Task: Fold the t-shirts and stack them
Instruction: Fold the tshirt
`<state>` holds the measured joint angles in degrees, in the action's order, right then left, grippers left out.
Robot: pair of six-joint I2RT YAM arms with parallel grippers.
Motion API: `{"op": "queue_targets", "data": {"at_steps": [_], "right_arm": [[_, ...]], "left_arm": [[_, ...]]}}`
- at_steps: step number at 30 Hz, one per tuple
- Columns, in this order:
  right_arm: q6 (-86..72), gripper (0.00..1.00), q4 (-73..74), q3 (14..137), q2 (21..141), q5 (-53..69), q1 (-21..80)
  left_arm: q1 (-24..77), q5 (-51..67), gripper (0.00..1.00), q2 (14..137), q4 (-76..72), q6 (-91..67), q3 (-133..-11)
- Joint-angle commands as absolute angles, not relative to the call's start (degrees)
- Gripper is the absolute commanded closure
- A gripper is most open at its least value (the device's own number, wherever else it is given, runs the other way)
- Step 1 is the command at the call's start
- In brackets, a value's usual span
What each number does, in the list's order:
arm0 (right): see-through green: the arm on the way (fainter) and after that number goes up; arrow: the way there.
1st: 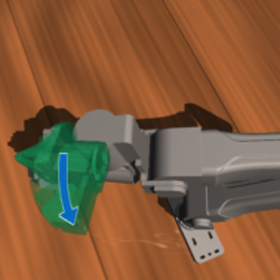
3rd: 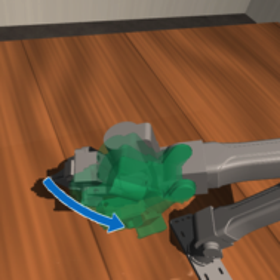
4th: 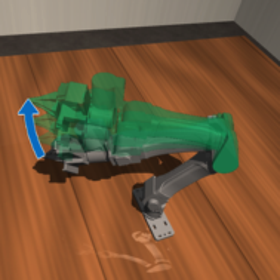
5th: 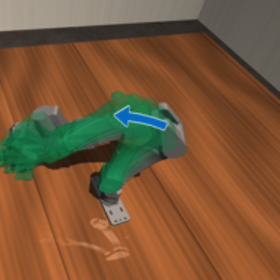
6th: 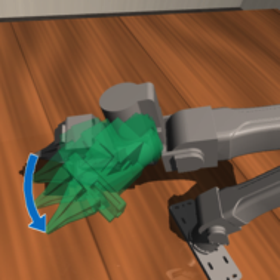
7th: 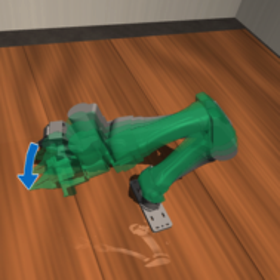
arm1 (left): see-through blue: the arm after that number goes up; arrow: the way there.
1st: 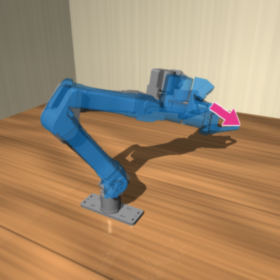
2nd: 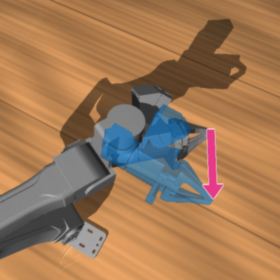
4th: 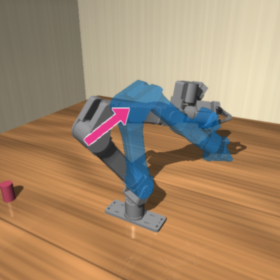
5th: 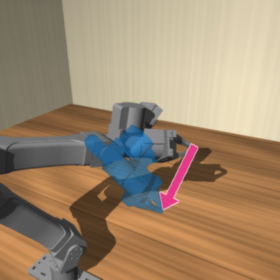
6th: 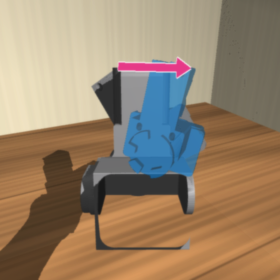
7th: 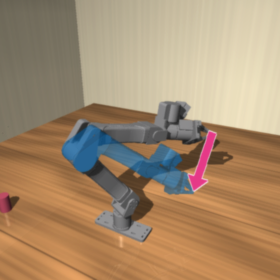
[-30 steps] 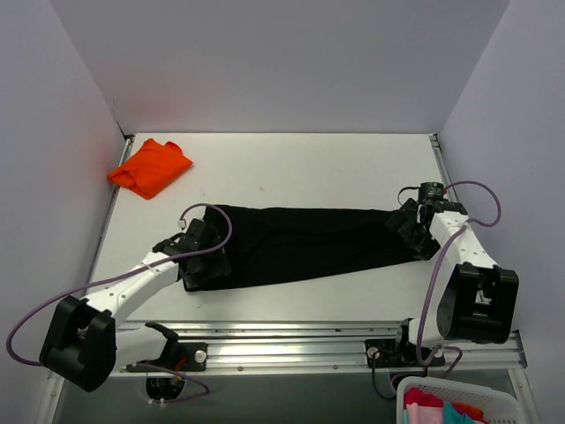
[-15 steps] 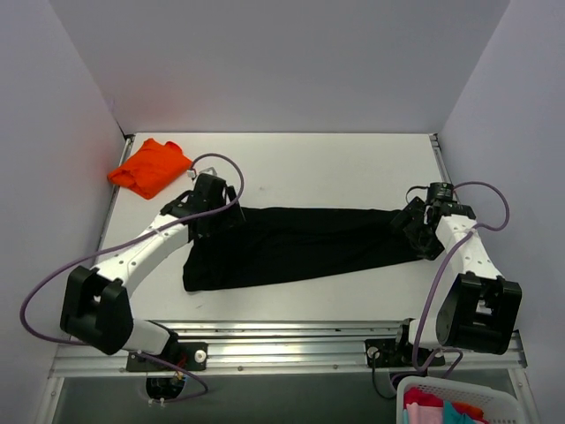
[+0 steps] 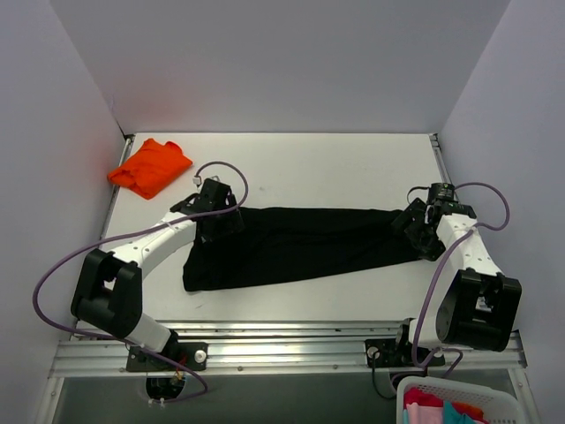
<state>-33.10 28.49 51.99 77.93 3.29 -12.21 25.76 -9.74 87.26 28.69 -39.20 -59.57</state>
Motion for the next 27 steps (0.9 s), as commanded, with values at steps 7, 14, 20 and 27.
{"op": "queue_targets", "data": {"at_steps": [7,14,20,27], "right_arm": [[-32.34,0.01,30.32,53.7,79.45,2.29,-12.66],[-32.08,0.01,30.59,53.18,79.28,1.76,-12.74],[-31.73,0.01,31.02,52.56,79.01,0.97,-12.66],[-31.38,0.01,31.46,52.73,79.1,0.26,-12.74]], "left_arm": [[25.49,-8.09,0.22,86.83,24.0,-40.78,-54.93],[25.49,-6.33,0.27,88.68,20.31,-41.13,-52.47],[25.66,-4.57,0.41,92.99,16.97,-41.31,-52.65],[25.58,-3.87,0.86,95.45,16.26,-40.61,-54.05]]}}
